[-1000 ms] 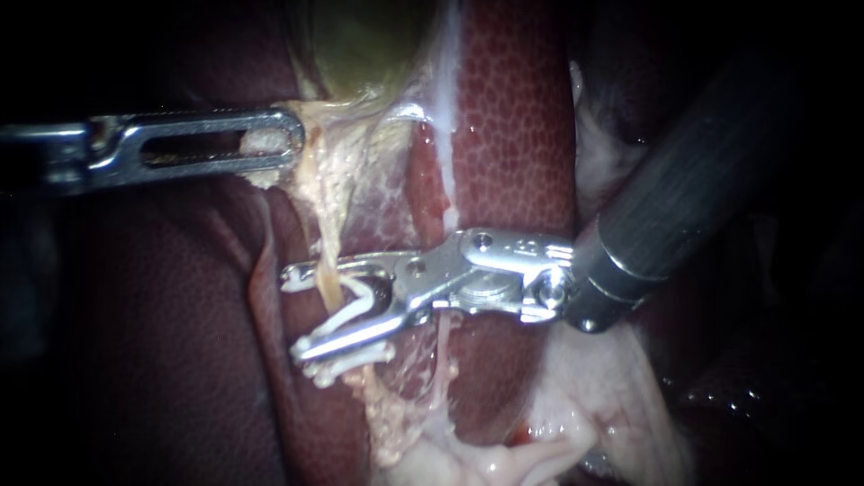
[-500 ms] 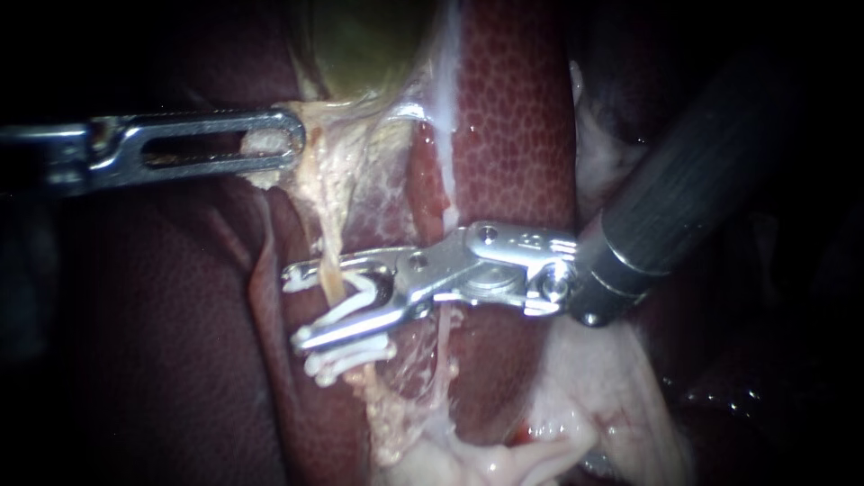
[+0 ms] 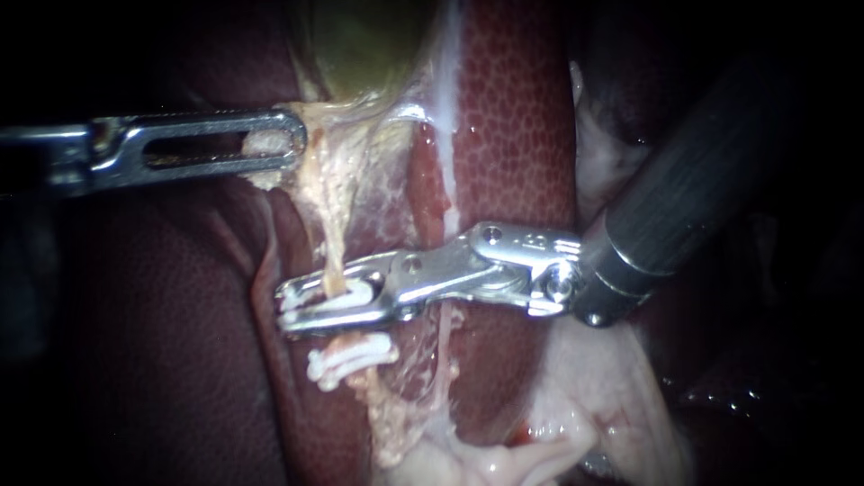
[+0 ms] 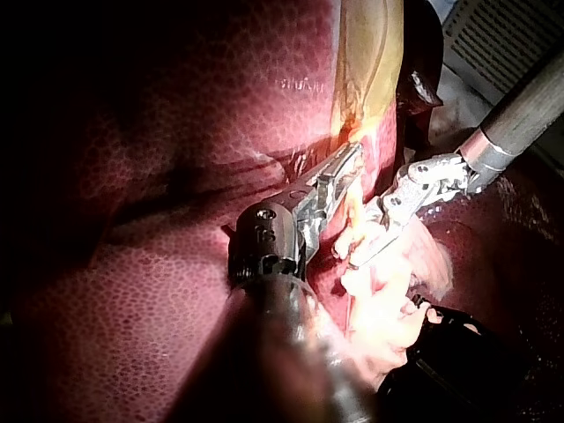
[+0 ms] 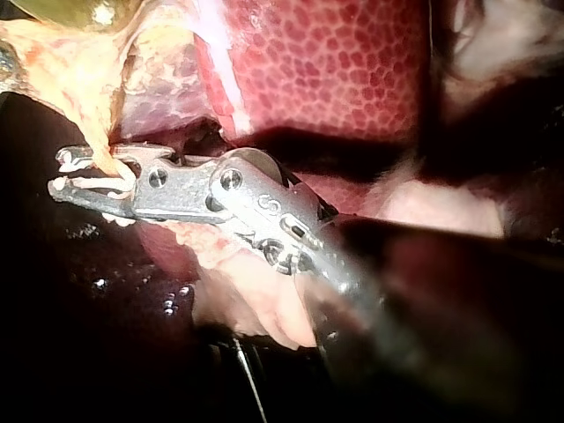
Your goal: Clipping third clip left tube
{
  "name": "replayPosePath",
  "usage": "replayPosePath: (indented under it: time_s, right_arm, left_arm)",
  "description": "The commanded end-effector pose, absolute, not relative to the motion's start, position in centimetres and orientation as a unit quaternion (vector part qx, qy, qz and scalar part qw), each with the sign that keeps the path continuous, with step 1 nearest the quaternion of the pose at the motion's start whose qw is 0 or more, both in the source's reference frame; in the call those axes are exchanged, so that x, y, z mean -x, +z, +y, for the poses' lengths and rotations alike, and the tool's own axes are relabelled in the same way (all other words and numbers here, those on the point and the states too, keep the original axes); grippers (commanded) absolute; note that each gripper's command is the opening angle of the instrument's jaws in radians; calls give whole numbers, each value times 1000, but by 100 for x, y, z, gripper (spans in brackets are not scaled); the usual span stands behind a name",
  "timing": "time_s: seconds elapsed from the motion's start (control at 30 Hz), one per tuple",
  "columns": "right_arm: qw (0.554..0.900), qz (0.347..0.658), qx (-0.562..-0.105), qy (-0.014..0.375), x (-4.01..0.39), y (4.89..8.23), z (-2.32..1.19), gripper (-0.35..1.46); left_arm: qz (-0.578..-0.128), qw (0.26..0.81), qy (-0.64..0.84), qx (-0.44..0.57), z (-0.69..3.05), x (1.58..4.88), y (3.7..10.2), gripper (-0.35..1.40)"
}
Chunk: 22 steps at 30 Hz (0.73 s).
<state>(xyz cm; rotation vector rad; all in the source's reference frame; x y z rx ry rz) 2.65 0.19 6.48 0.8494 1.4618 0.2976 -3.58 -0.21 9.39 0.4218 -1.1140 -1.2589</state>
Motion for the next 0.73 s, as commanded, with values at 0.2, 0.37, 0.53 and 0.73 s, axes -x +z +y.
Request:
replayPosePath:
  time_s: [0.2,0.37,0.53,0.73]
  right_arm:
    - [661,630,-385,134,-263,648,19,-35]
    - [666,623,-388,134,-263,648,19,-35]
    - [668,621,-388,133,-262,650,19,-35]
    - [668,620,-390,134,-261,652,19,-35]
  left_arm:
    - [-490,647,-554,-185,-21,358,939,-20]
    - [-490,647,-554,-186,-21,358,939,-20]
    - [-490,647,-554,-185,-21,358,939,-20]
    - [-490,647,-553,-186,-21,358,939,-20]
